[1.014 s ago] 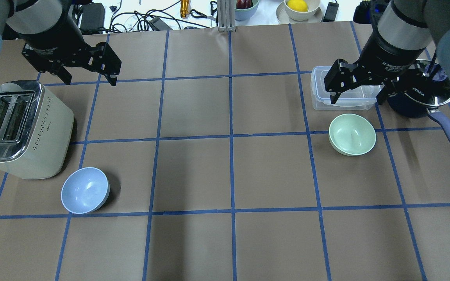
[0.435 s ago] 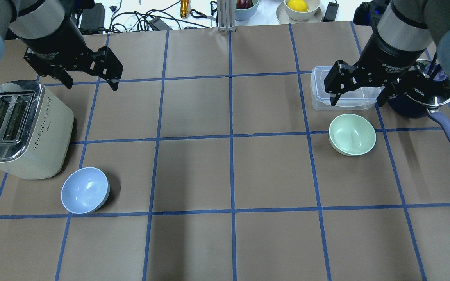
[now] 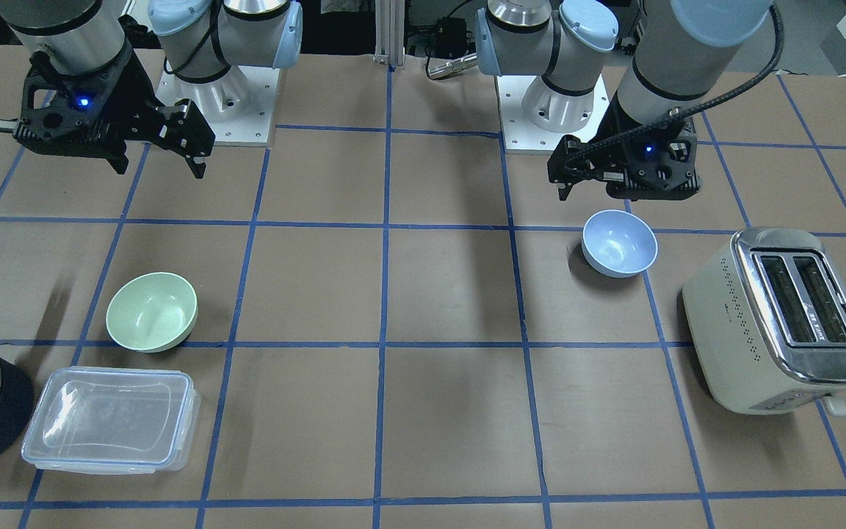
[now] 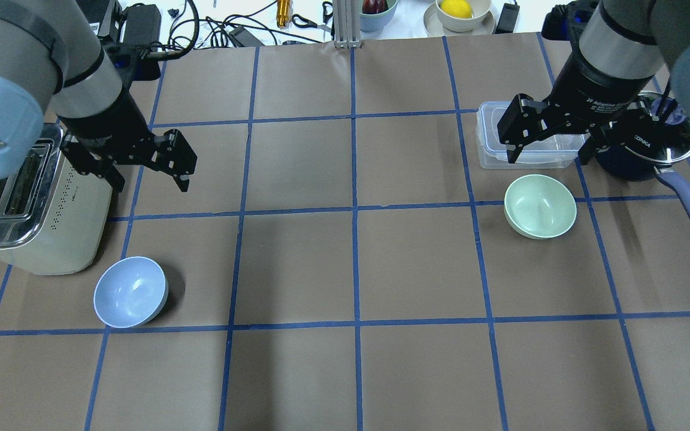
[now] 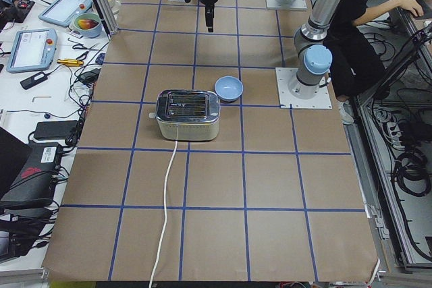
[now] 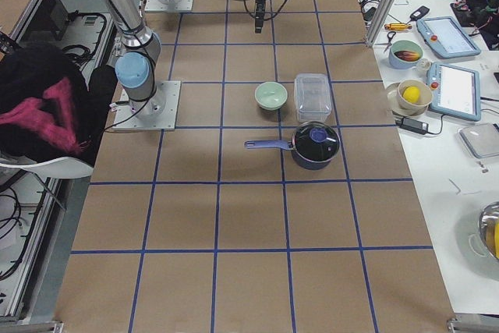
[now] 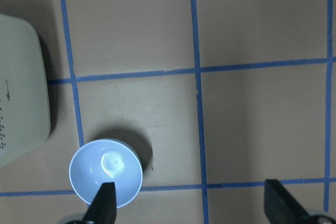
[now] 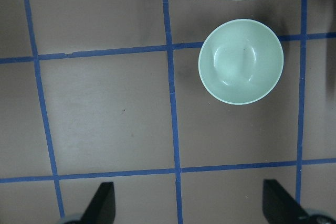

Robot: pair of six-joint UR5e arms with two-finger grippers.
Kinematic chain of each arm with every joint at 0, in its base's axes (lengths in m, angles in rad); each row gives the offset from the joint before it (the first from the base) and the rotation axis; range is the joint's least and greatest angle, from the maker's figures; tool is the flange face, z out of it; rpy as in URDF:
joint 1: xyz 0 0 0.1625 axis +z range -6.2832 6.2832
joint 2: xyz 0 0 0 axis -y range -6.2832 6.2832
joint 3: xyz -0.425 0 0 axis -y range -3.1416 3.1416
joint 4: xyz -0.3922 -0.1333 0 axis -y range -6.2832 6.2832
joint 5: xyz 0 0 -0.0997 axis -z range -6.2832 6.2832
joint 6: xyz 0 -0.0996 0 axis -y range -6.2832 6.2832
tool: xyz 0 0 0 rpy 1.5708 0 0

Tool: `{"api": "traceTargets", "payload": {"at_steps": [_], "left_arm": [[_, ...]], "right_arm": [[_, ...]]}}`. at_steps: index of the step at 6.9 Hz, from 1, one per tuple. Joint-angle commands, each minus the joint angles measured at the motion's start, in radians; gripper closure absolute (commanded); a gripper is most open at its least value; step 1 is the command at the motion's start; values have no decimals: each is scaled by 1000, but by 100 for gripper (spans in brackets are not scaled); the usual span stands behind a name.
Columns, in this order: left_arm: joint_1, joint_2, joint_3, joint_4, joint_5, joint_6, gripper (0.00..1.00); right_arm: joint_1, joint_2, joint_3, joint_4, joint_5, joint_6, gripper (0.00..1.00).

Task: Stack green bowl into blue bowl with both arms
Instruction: 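Lower left gripper onto blue bowl rim while right gripper nears green bowl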

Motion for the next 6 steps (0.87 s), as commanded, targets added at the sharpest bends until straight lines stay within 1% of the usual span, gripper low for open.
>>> {"api": "traceTargets", "payload": {"at_steps": [1,2,3,4,5,6], "left_arm": [[62,-28,-156,36,0,-9,3],[152,-36,-292,174,-2,3,3],[203,-46,-380,288,-3,6,3],[202,-62,-431,355,-3,5,3],[203,-66,-469,386,1,7,3],[202,-81,-491,419,1,5,5]], "right_arm": [[0,3,2,0,-5,-4,0],[1,7,2,-7,-5,14,0],[-17,35,5,-10,-20,5,0],[-61,64,6,-25,-43,14,0],[-153,133,6,-66,-40,-15,0],[-225,179,9,-120,-25,-56,0]]}}
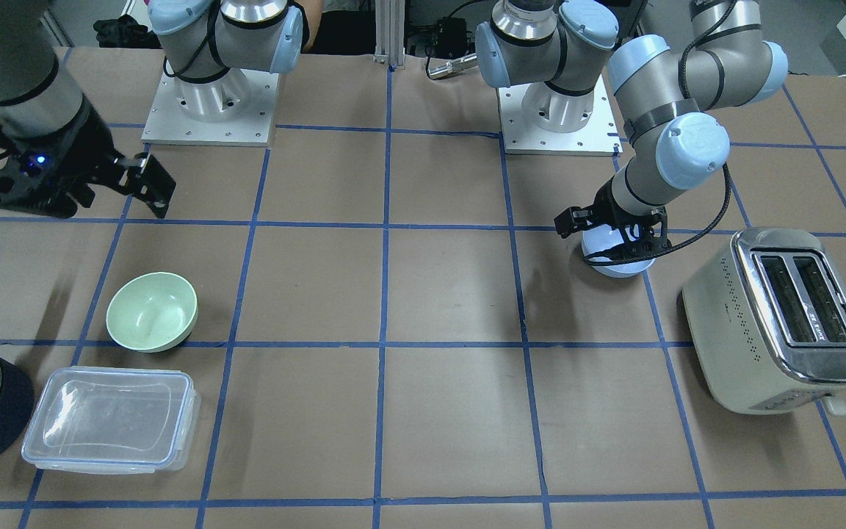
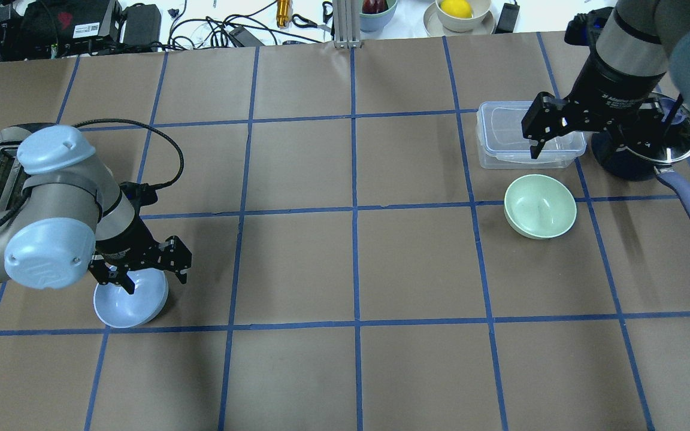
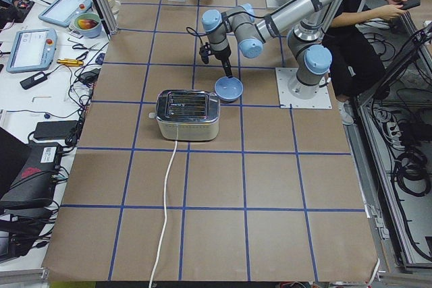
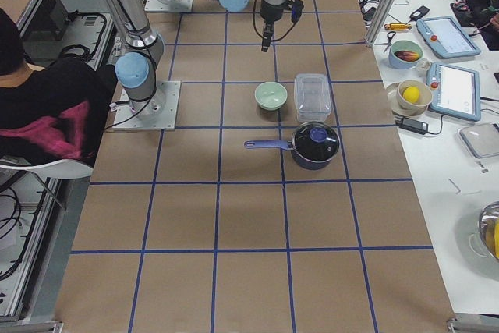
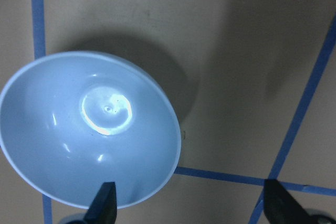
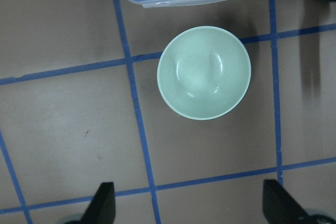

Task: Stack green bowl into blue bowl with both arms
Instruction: 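Lower left gripper onto blue bowl rim while right gripper nears green bowl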

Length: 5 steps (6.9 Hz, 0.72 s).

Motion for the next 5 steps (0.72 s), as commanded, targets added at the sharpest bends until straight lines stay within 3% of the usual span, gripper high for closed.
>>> {"api": "traceTargets", "payload": {"at_steps": [1,2,3,5], "left_arm": [[2,-35,-56,97,15,10,30],[2,-47,-58,124,96,50,73],[2,-54,-62,124,98,59,100],[-19,-57,-51,133,95,55,100]], "right_arm": [[-126,120,16,-125,10,-54,0],[-137,162,33,-191,10,-59,0],[-139,191,67,-240,13,-63,0],[-139,265,150,-384,10,-63,0]]}}
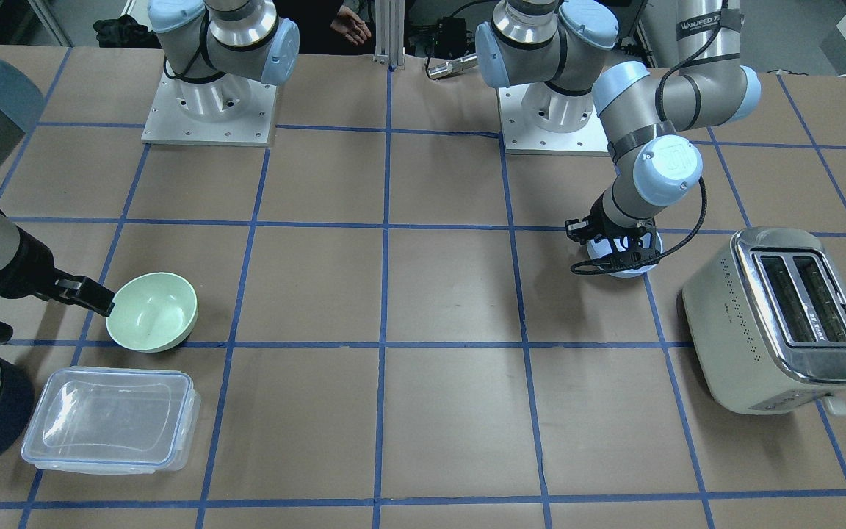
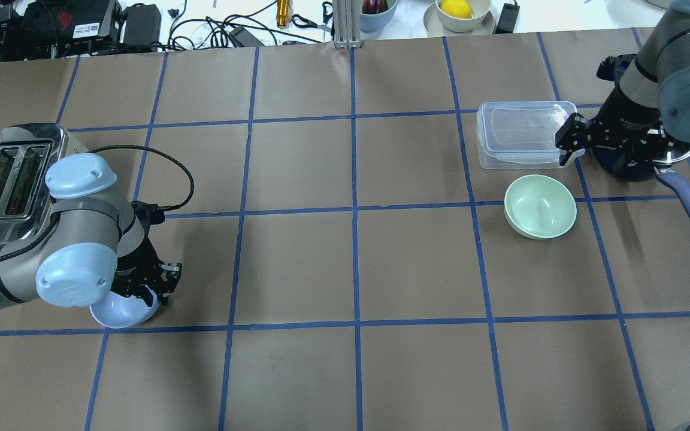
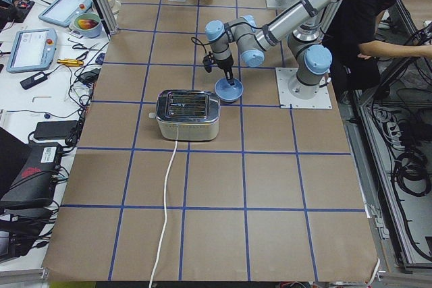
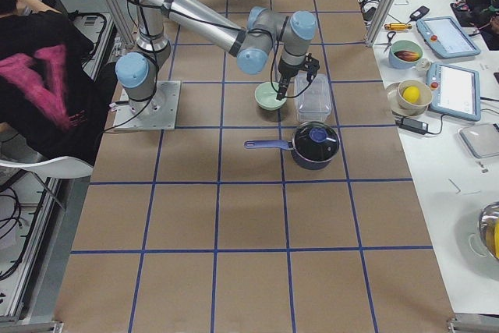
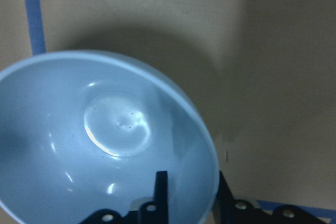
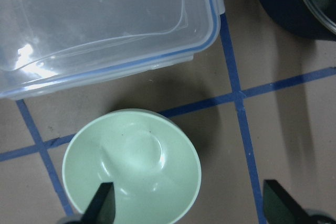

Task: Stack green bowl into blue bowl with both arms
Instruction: 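Grasp blue bowl with left gripper while right gripper grasps green bowl, then carry blue bowl to table center with left gripper while right lifts green bowl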

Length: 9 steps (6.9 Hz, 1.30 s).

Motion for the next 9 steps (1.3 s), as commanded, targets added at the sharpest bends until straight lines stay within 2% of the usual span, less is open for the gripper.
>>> {"api": "traceTargets", "payload": {"at_steps": [1,3,4,5,6,7,8,9], "left_arm": [[-70,-1,32,11,4,-33,100],[-258,-22,225,-32,-29,-207,100],[-335,-75,312,-41,-90,-304,100],[-391,-137,377,-27,-164,-397,100],[-481,-198,463,-11,-178,-482,100],[-555,-287,579,-10,-218,-607,100],[-637,-365,698,-36,-210,-662,100],[-675,-428,756,-65,-209,-667,100]], "right_arm": [[-1,48,85,-121,-1,-9,0],[-1,70,148,-199,-1,-25,0],[-1,88,163,-234,-1,-25,0],[-1,97,164,-244,-1,-32,29],[-1,97,164,-242,2,-49,92],[-1,97,164,-238,2,-49,100],[-1,93,161,-236,2,-51,100],[-1,85,154,-232,1,-52,100]]}}
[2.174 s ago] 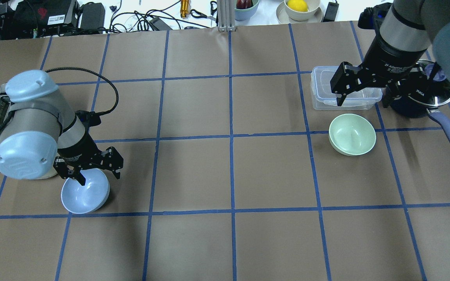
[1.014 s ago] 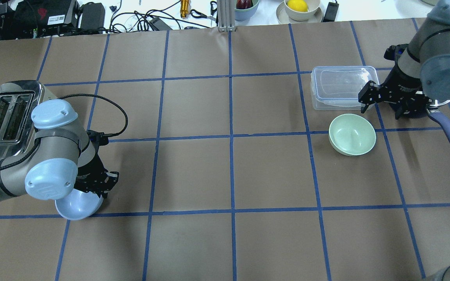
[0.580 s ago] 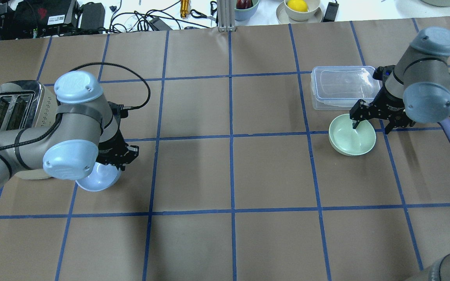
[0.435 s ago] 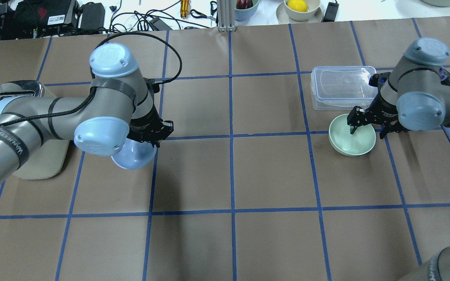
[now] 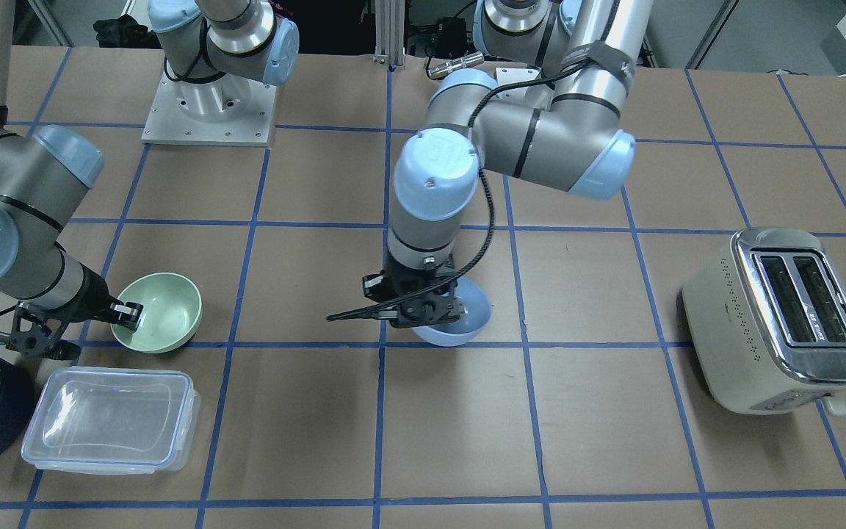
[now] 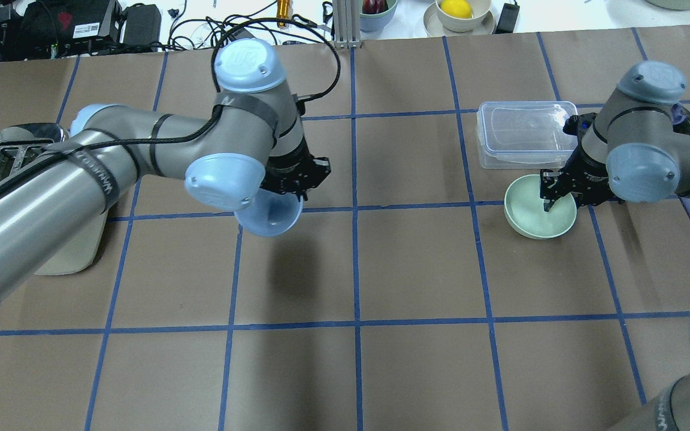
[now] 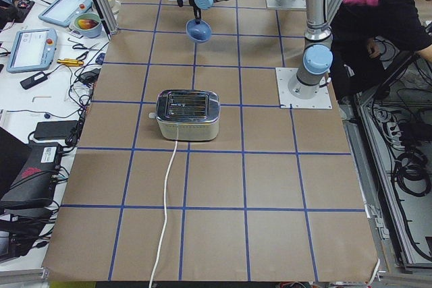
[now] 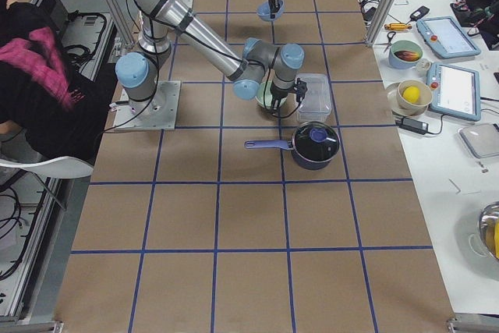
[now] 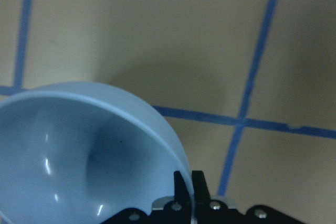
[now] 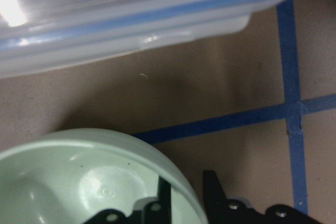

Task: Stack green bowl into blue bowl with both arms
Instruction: 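Carry blue bowl to table center with left gripper while right lifts green bowl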

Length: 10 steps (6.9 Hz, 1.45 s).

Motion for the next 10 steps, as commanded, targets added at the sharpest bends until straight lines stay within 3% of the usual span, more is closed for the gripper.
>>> {"api": "traceTargets", "payload": {"at_steps": [1,4,5,6,7,9,10], "left_arm": [[-88,-121,103,-19,-2,-36,100],[-115,-155,103,-17,46,31,100],[-119,-164,100,-13,47,43,2],[-116,-146,123,19,41,83,0],[-109,-117,178,-38,43,98,0],[-14,-28,293,-350,65,338,0],[70,38,299,-399,50,364,0]], "right_arm": [[-1,-18,-15,11,-3,-2,100],[-3,-87,-52,117,-1,-31,100],[-3,-91,-79,161,-1,-38,100],[-3,-95,-108,188,2,-38,100],[-3,-93,-131,219,67,-36,100],[15,-99,-161,228,95,-36,100],[53,-113,-164,227,171,-19,100]]}}
